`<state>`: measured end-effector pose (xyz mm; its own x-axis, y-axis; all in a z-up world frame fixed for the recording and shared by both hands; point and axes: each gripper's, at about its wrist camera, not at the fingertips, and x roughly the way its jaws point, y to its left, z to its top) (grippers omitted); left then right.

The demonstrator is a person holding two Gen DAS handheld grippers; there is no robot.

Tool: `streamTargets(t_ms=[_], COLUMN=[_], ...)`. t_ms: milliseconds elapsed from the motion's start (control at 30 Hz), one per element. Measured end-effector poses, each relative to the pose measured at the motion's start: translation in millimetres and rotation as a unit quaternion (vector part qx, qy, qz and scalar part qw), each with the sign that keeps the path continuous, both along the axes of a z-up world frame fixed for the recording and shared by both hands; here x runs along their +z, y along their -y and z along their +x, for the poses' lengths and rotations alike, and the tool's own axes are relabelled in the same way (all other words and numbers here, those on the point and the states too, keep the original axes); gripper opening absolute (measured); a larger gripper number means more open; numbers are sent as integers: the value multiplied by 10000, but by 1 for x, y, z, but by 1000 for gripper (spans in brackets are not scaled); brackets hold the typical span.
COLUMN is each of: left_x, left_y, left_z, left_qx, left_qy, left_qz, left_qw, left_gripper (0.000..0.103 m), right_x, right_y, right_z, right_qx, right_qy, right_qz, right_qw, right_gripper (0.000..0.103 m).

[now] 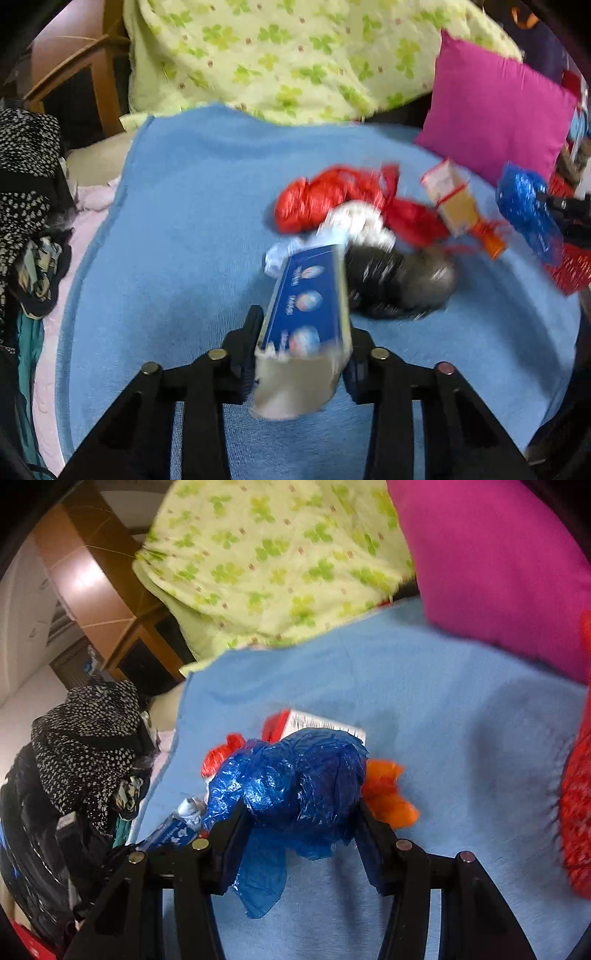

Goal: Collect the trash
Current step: 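Carry both items over the red mesh basket and open both tools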

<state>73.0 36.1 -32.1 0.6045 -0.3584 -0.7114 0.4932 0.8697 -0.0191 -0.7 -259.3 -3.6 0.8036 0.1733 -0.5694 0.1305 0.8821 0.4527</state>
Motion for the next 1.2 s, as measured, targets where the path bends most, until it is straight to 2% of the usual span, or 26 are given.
streamTargets(t_ms=[167, 300, 433, 567, 700, 833, 933, 1000, 1100, 1133, 1167, 1200], left_x=[43, 62, 80, 101, 121, 127, 122, 115, 103, 100, 99, 99], left_y=[14, 42, 87, 162, 235, 309, 345, 366, 377, 377, 377, 374], left_z=[-33, -59, -85, -112, -135, -152, -152, -151, -150, -148, -147, -147], left_qx=[-127, -427, -899, -1499, -2089, -2472, -2580, -2545, -2504, -2454, -2412, -2370], left_qy=[633, 817, 825, 820, 824, 749, 639, 577, 356, 316, 334, 377], left_qz=[-428, -807, -1156, -1410, -1444, -1353, -1234, -1096, -1035, -1030, -1036, -1043], left_qw=[9970, 9925, 9858, 9752, 9637, 9565, 9561, 9591, 9619, 9634, 9644, 9652], left_gripper=[34, 33, 34, 34, 34, 34, 36, 39, 49, 59, 65, 65], right_x=[31, 54, 70, 78, 79, 71, 63, 58, 53, 53, 54, 55], right_y=[18, 41, 73, 113, 160, 202, 228, 239, 251, 253, 253, 252], right_z=[-34, -66, -97, -128, -161, -187, -198, -200, -201, -204, -204, -203], right_qx=[-225, -571, -928, -1398, -1940, -2466, -2677, -2705, -2719, -2725, -2730, -2721], right_qy=[665, 1126, 1425, 1608, 1660, 1557, 1434, 1304, 1193, 1220, 1253, 1296], right_qz=[-194, -297, -336, -359, -102, 251, 650, 831, 1050, 1074, 1075, 1050], right_qw=[9973, 9916, 9849, 9764, 9668, 9562, 9506, 9502, 9491, 9483, 9477, 9477], right_gripper=[57, 57, 57, 57, 57, 59, 59, 62, 70, 75, 76, 76])
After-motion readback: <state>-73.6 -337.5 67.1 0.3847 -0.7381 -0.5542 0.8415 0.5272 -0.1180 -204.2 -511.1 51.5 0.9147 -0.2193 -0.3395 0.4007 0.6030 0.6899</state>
